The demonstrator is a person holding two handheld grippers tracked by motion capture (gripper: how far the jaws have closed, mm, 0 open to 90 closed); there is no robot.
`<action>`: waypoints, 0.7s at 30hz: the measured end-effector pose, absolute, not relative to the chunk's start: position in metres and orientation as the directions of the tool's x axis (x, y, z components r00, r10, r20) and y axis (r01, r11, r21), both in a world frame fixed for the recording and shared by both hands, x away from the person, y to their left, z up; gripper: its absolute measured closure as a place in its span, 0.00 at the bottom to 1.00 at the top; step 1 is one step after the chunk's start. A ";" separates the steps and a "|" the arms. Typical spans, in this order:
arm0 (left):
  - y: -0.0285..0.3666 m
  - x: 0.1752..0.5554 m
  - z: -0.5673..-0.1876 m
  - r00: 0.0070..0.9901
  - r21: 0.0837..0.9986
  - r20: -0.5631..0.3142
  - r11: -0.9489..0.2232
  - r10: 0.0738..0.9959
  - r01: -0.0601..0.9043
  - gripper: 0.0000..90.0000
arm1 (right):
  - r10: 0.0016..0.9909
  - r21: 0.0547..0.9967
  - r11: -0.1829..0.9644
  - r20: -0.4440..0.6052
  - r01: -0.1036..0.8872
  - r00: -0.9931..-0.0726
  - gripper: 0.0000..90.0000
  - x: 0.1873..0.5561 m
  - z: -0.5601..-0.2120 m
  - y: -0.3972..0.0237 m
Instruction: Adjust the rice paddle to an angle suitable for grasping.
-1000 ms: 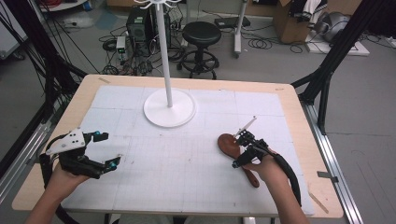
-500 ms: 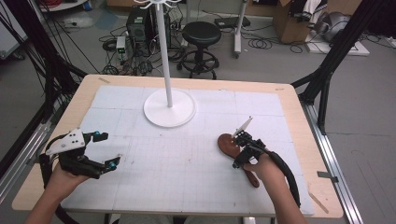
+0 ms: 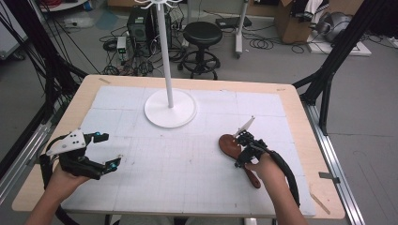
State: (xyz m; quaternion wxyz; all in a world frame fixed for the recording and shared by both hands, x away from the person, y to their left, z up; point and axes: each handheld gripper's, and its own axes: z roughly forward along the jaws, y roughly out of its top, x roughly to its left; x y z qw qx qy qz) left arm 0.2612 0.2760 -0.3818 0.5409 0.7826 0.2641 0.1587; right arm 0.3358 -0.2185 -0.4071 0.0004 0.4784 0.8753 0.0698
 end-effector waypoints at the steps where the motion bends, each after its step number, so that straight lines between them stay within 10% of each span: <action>1: 0.276 0.261 -0.382 0.811 0.930 -0.036 -0.276 0.585 0.241 0.03 | 0.838 0.129 0.531 0.067 0.838 -0.541 0.69 0.336 -0.408 -0.219; 21: 0.276 0.262 -0.382 0.811 0.928 -0.030 -0.285 0.584 0.239 0.03 | 0.847 0.109 0.521 0.060 0.847 -0.529 0.78 0.340 -0.414 -0.219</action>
